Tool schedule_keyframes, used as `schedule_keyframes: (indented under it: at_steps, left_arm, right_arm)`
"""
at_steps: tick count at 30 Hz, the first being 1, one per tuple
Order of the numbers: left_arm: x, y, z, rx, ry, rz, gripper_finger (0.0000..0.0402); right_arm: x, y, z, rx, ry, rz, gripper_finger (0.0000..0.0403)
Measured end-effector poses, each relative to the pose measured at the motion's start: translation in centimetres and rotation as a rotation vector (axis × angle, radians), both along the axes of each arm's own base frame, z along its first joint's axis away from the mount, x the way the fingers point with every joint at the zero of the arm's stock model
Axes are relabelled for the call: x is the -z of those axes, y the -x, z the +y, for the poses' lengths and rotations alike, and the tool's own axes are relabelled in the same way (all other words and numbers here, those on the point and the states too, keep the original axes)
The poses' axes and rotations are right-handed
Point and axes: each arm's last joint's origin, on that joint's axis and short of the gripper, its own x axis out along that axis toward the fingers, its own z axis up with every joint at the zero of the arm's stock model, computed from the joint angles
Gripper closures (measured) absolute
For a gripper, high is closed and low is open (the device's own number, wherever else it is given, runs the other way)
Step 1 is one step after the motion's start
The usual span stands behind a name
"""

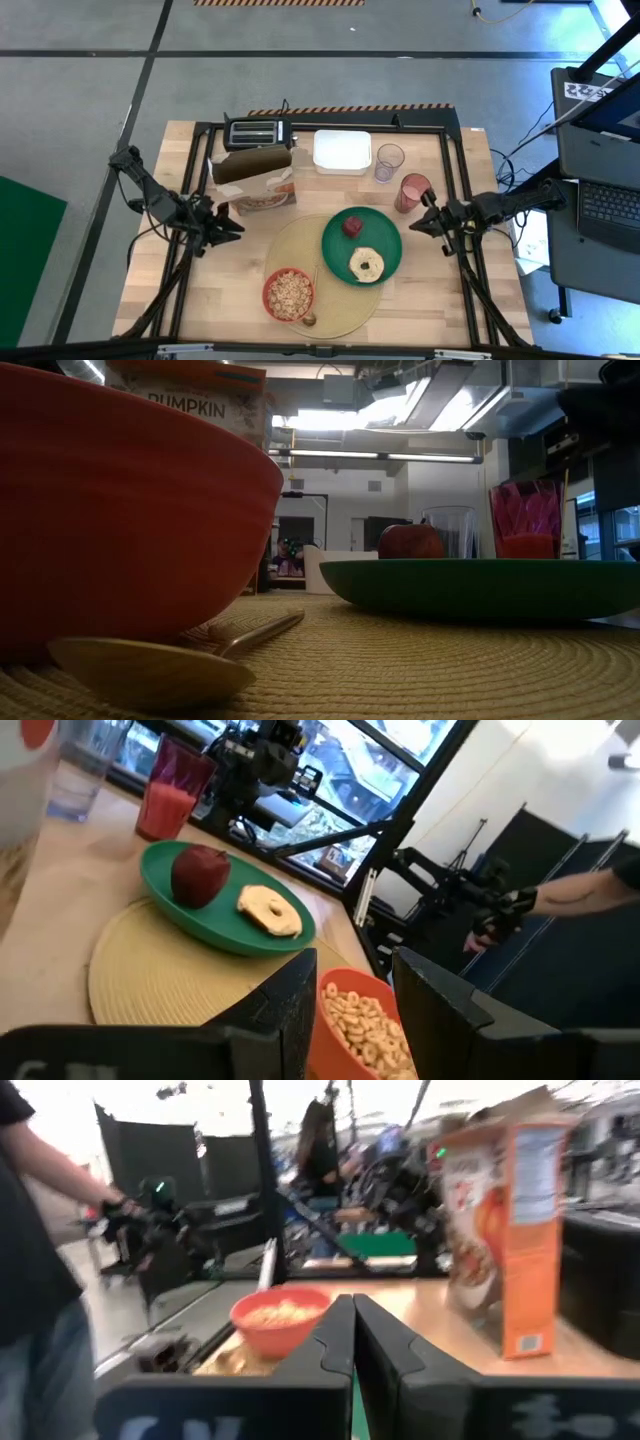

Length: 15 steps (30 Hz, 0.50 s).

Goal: Arrange a breakfast setting
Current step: Return to Home Position

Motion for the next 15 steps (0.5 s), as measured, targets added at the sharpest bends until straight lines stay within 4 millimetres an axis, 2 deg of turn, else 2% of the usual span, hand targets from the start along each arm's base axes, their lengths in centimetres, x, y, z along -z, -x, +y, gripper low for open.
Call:
schedule_keyframes:
  at_steps: [8, 15]
  left_arm:
    - [0.00, 0.00, 0.00, -0.002, -0.109, -0.018, 0.0274]
    - [0.00, 0.00, 0.01, -0.005, -0.130, -0.021, 0.0274]
  right_arm:
    - [0.90, -0.05, 0.08, -0.018, 0.079, 0.076, 0.0400]
    - [1.05, -0.04, 0.15, -0.035, 0.157, 0.068, 0.0400]
